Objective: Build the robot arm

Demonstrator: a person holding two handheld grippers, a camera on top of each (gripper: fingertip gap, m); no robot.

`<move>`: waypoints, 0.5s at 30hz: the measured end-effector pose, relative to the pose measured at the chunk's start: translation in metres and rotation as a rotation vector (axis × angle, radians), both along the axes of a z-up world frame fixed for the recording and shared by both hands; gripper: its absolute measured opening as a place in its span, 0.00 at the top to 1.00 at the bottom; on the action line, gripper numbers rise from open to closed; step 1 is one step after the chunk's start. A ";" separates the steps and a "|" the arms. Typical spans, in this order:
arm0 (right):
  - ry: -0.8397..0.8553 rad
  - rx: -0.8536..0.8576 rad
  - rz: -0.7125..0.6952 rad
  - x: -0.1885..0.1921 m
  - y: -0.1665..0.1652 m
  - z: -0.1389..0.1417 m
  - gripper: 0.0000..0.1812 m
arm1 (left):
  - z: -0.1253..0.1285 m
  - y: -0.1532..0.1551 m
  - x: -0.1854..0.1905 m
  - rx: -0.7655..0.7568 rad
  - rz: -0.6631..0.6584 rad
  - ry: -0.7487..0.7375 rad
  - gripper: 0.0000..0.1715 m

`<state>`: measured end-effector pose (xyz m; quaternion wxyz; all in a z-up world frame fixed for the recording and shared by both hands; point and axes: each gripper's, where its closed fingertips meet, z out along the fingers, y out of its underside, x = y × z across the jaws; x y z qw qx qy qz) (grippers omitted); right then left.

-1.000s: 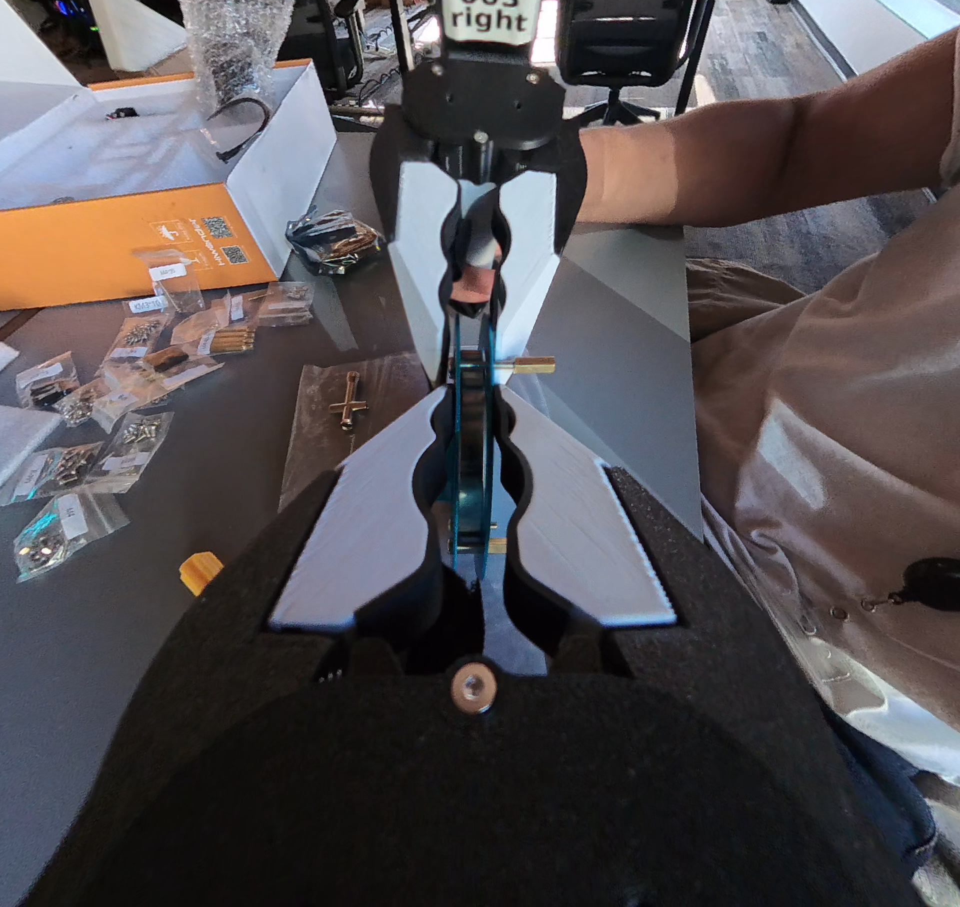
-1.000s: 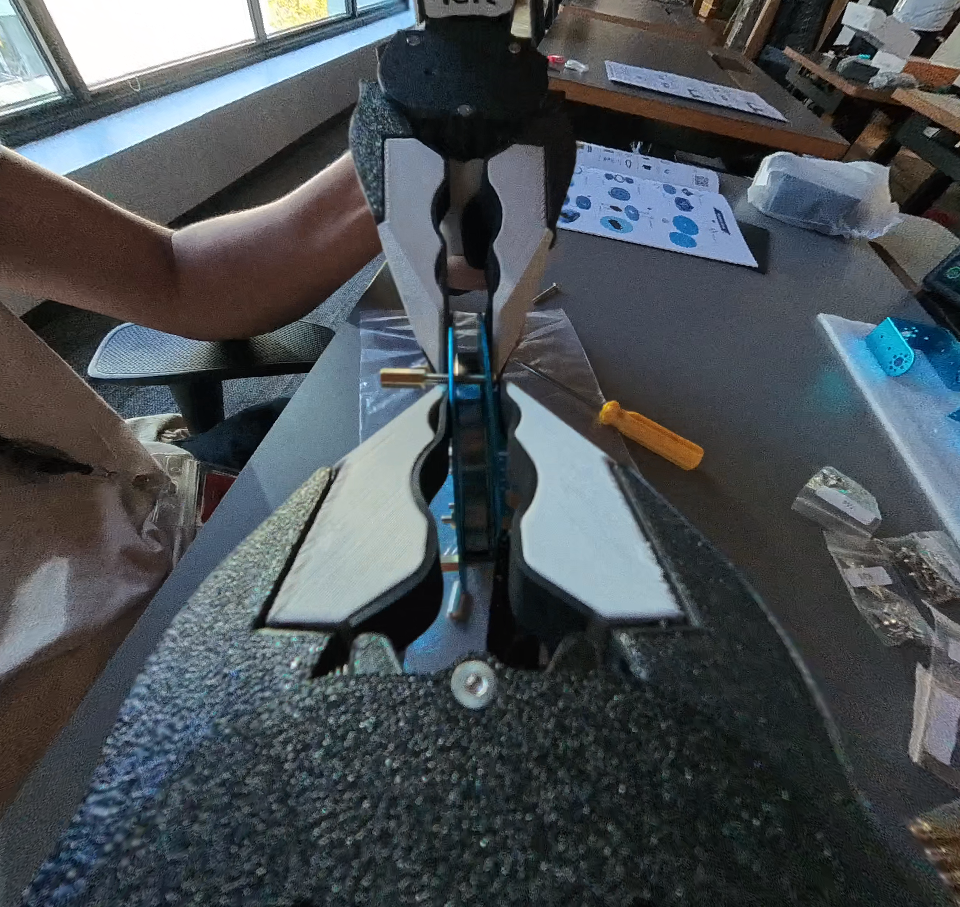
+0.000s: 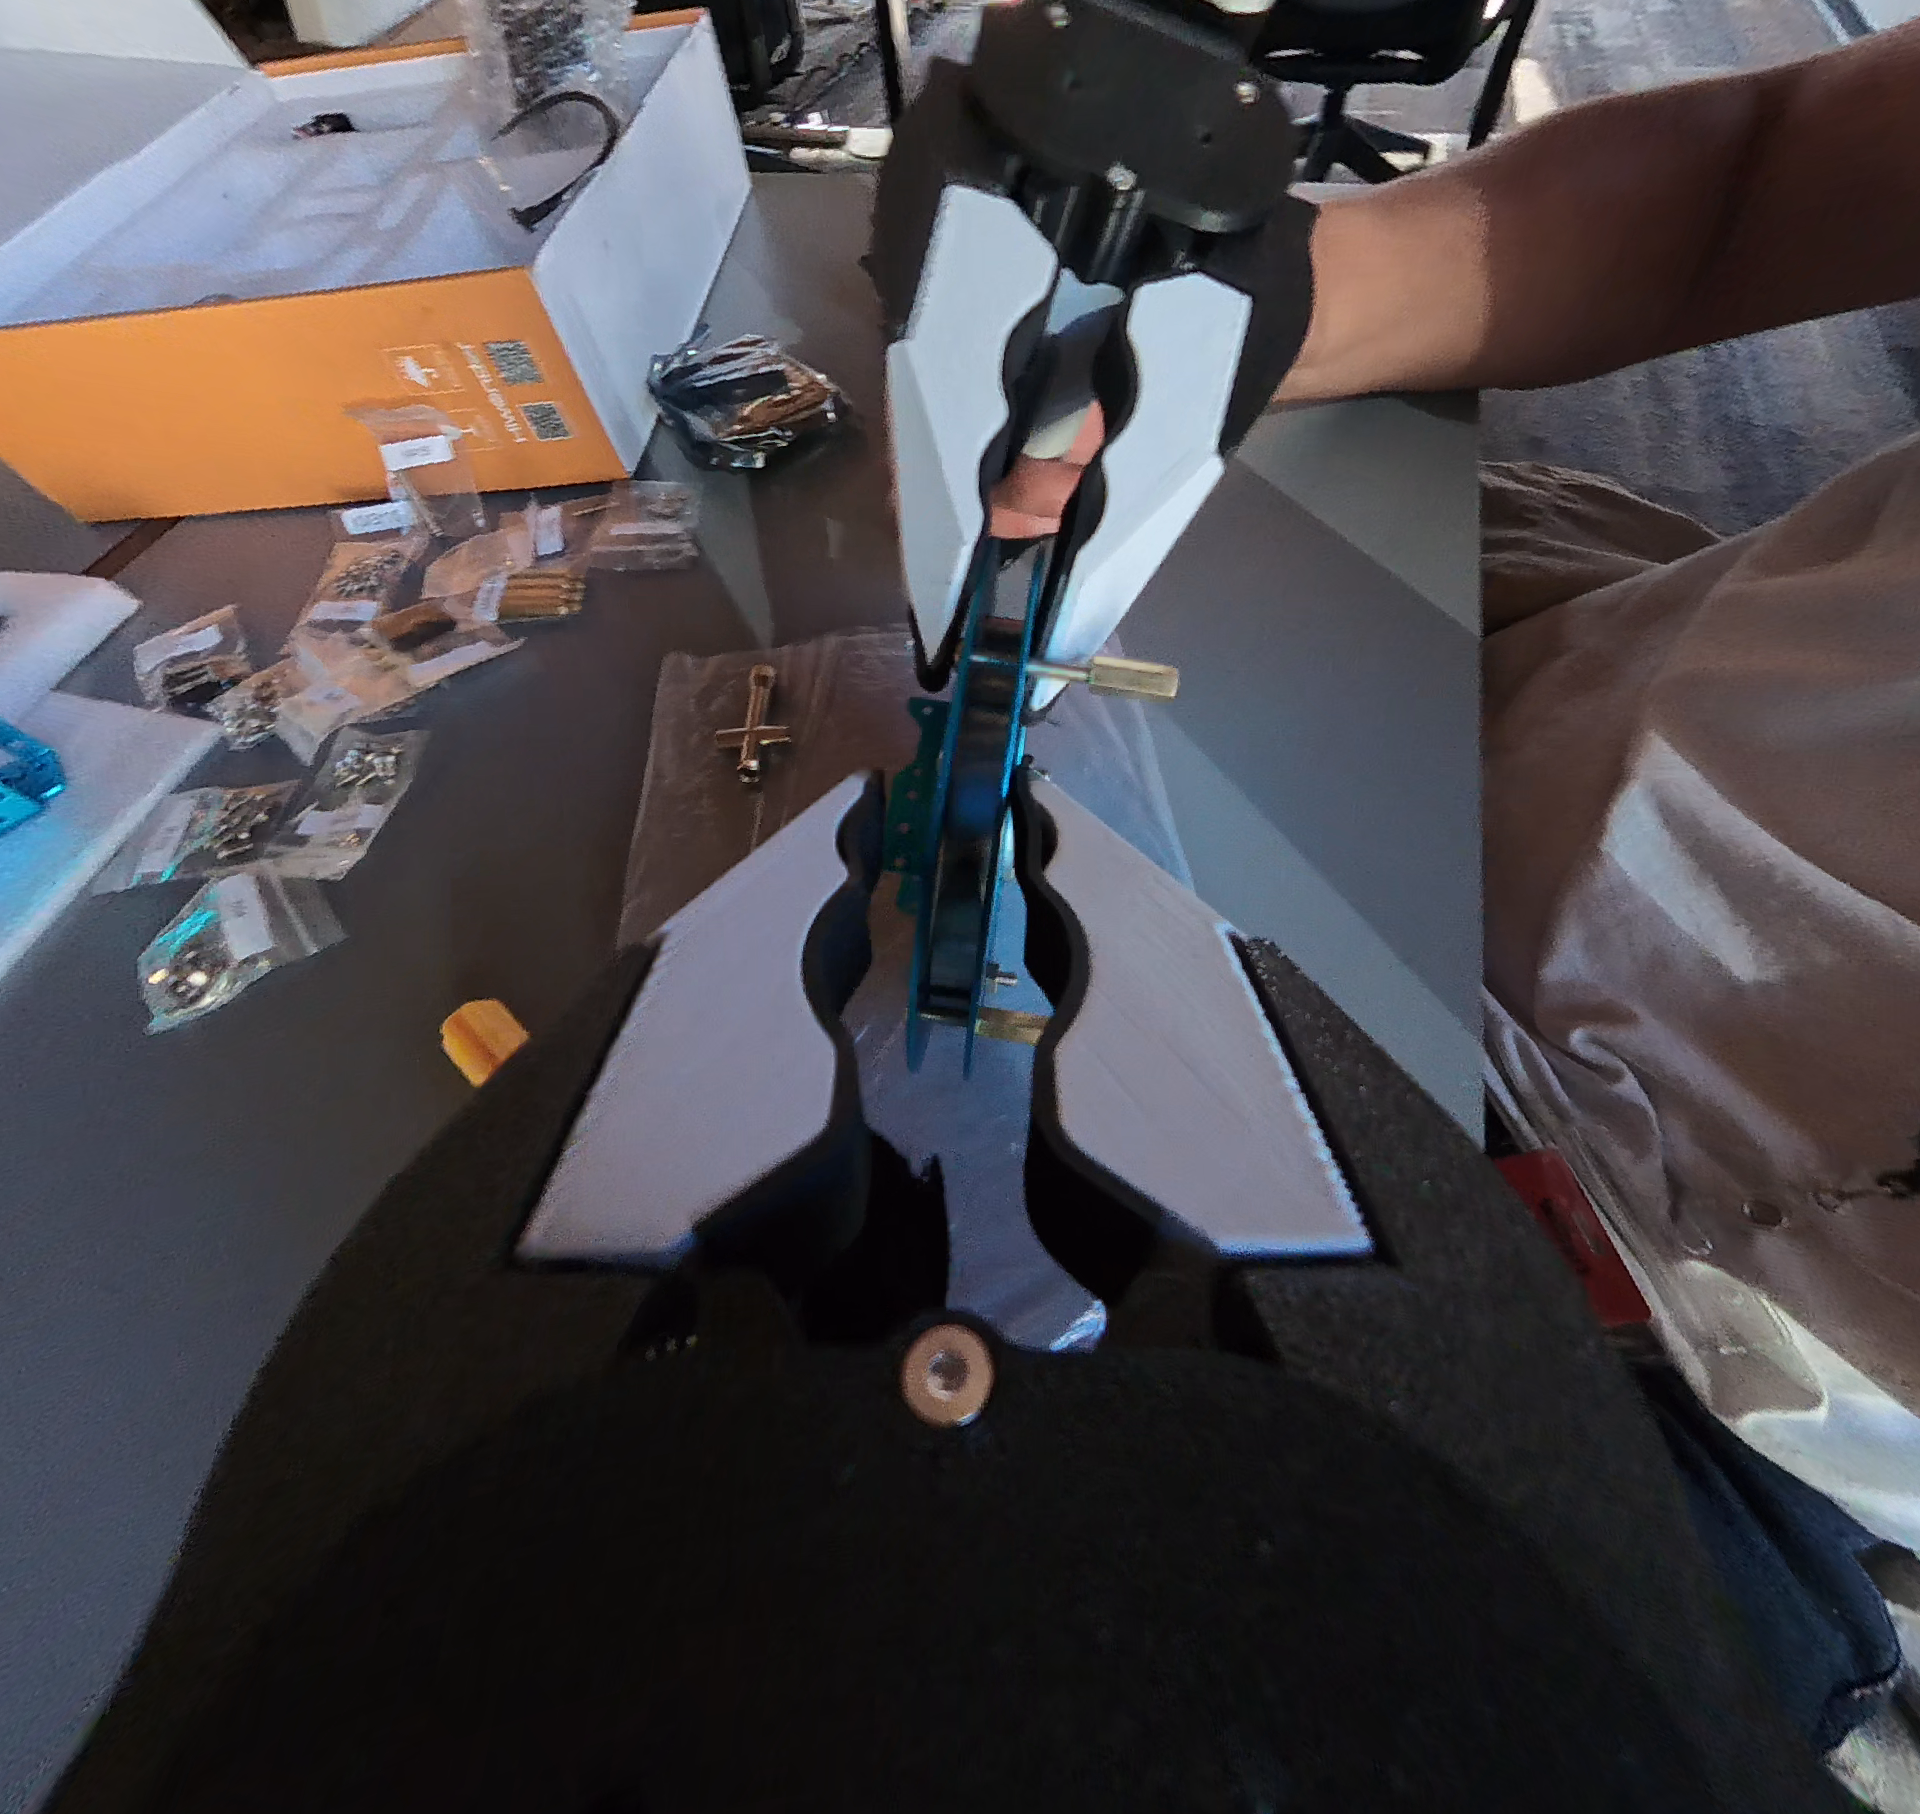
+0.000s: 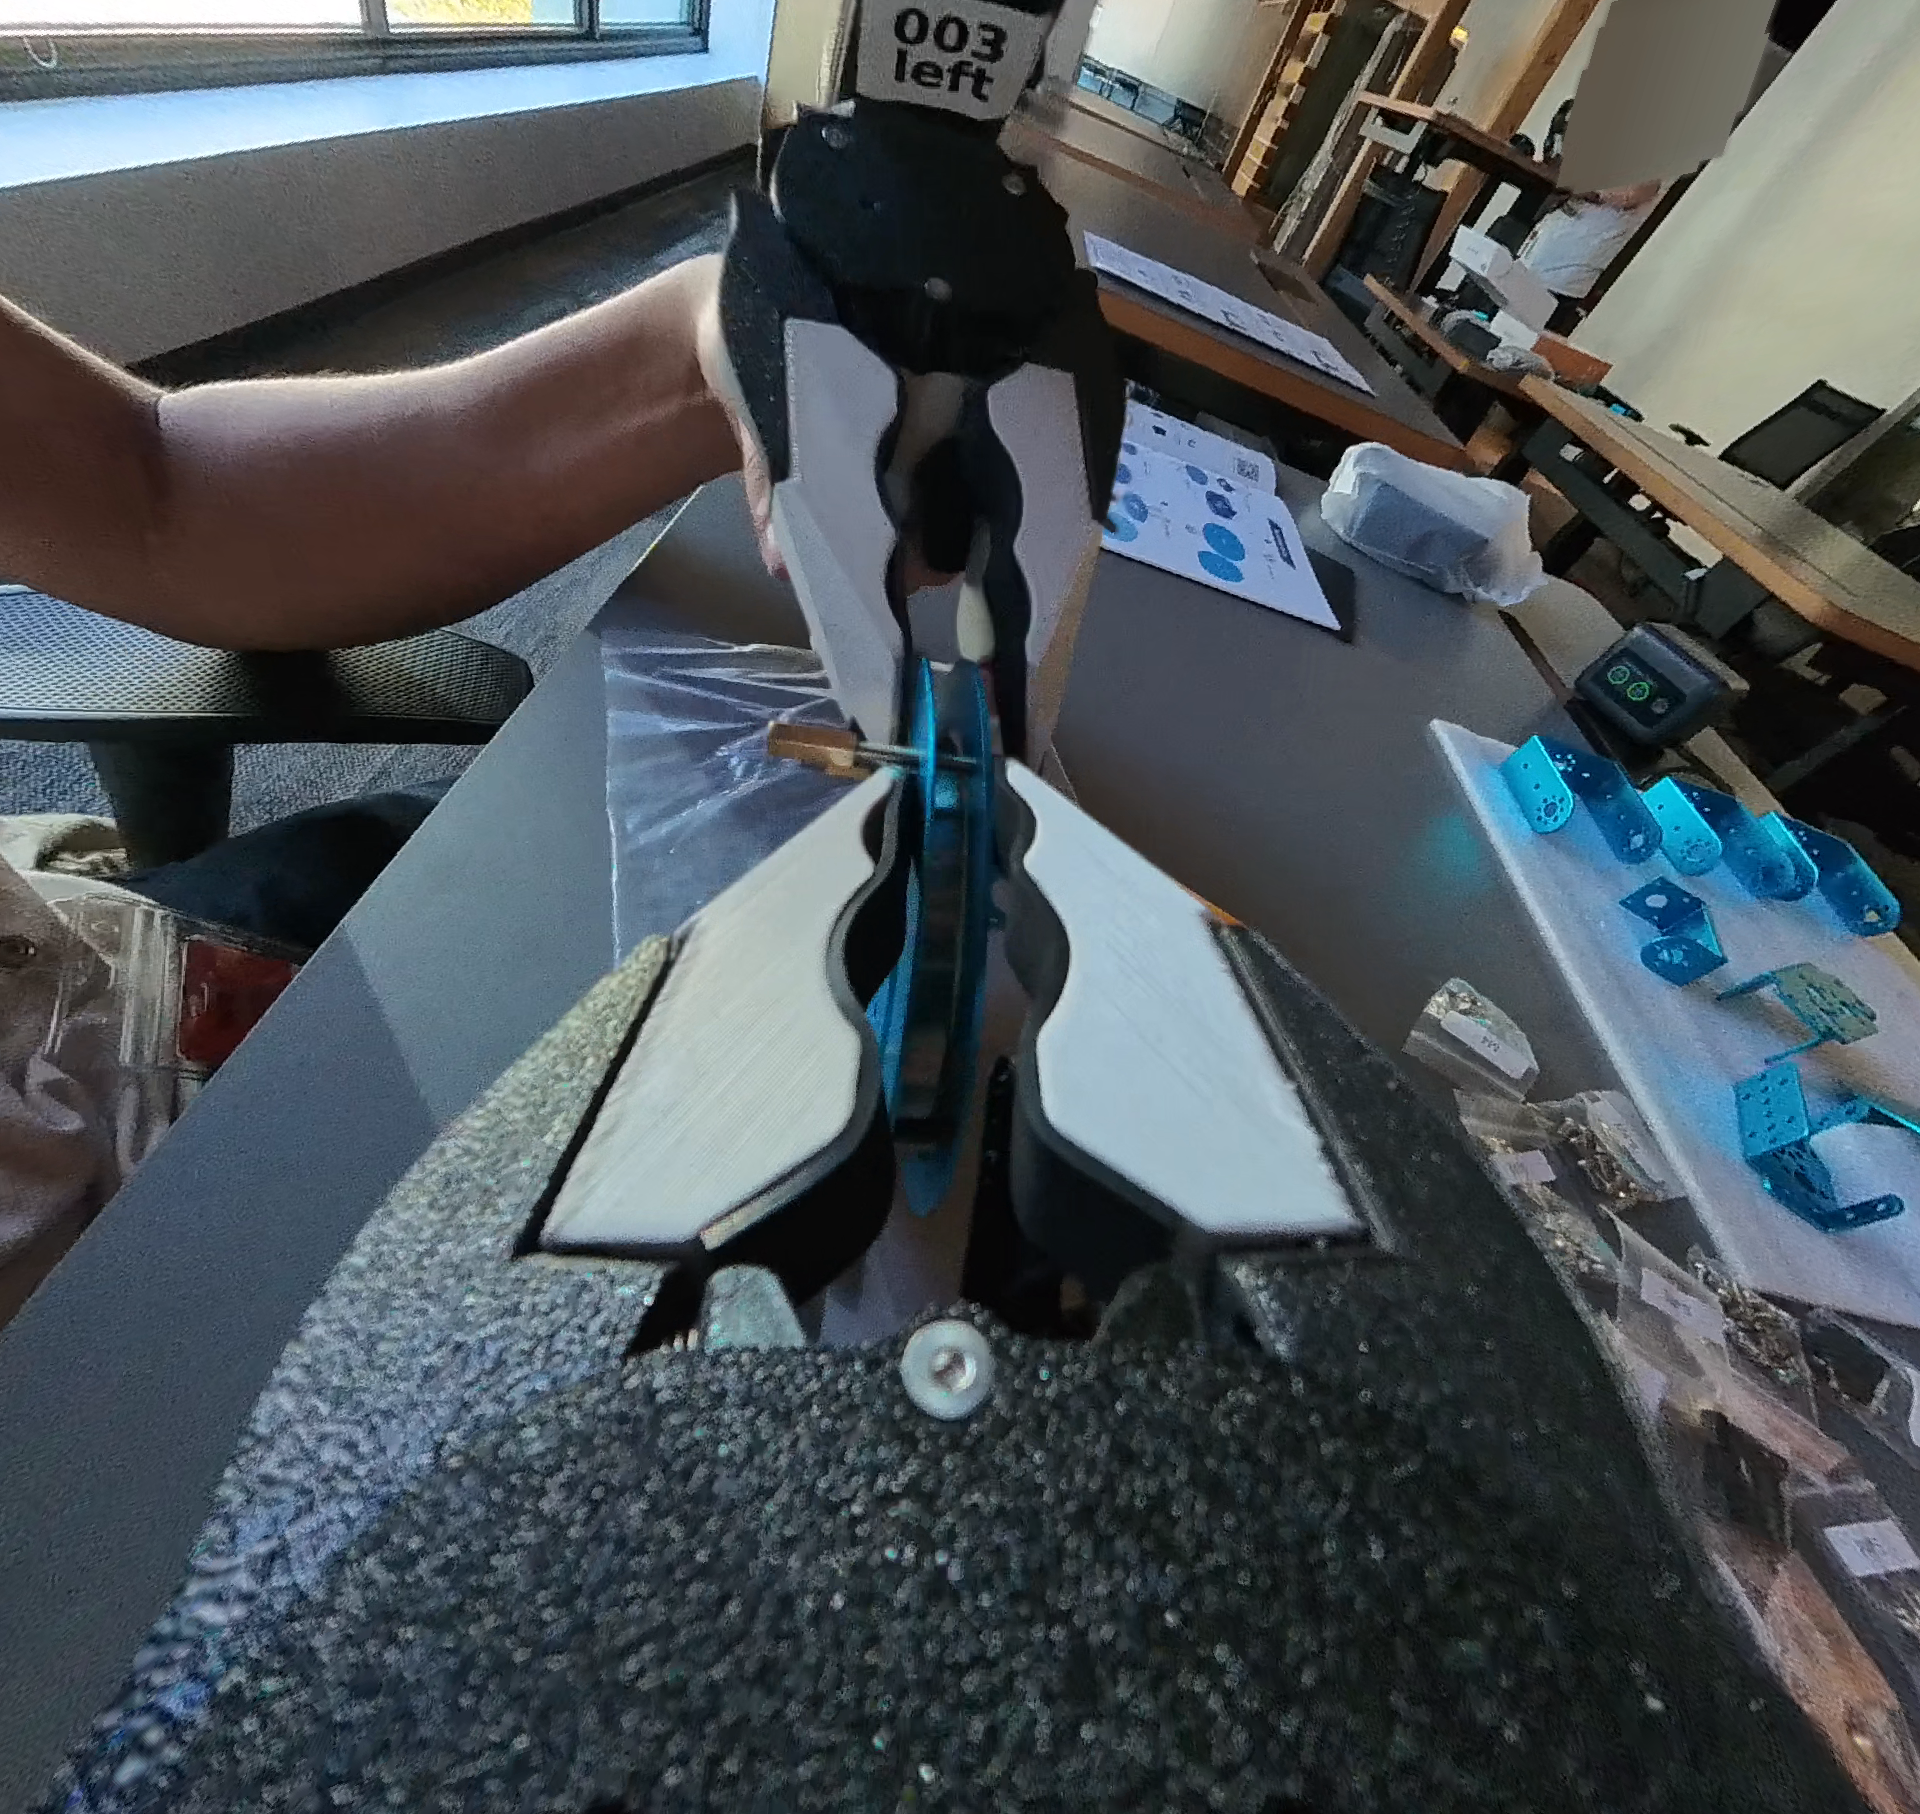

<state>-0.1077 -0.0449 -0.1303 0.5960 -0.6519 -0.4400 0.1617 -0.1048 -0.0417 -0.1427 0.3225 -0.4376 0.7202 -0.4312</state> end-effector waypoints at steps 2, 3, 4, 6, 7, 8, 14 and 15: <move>0.015 -0.039 -0.040 0.003 0.005 0.000 0.93 | 0.005 0.008 0.003 -0.001 0.063 -0.005 0.83; 0.023 -0.055 -0.051 0.003 0.006 0.000 0.93 | 0.010 0.010 0.003 -0.001 0.091 -0.015 0.81; 0.022 -0.060 -0.066 0.003 0.008 0.000 0.93 | 0.018 0.012 0.002 -0.007 0.124 -0.036 0.81; 0.025 -0.092 -0.107 0.005 0.011 -0.001 0.93 | 0.042 0.013 0.000 -0.065 0.192 -0.089 0.81; 0.028 -0.105 -0.130 0.005 0.013 -0.001 0.93 | 0.053 0.011 -0.003 -0.121 0.224 -0.113 0.81; 0.032 -0.113 -0.152 0.006 0.015 -0.001 0.93 | 0.060 0.009 -0.006 -0.185 0.275 -0.131 0.81; 0.053 -0.178 -0.300 0.003 0.022 -0.002 0.94 | 0.031 0.002 -0.024 -0.437 0.586 -0.224 0.81; 0.042 -0.172 -0.317 0.001 0.023 -0.002 0.93 | 0.028 0.003 -0.027 -0.467 0.622 -0.263 0.81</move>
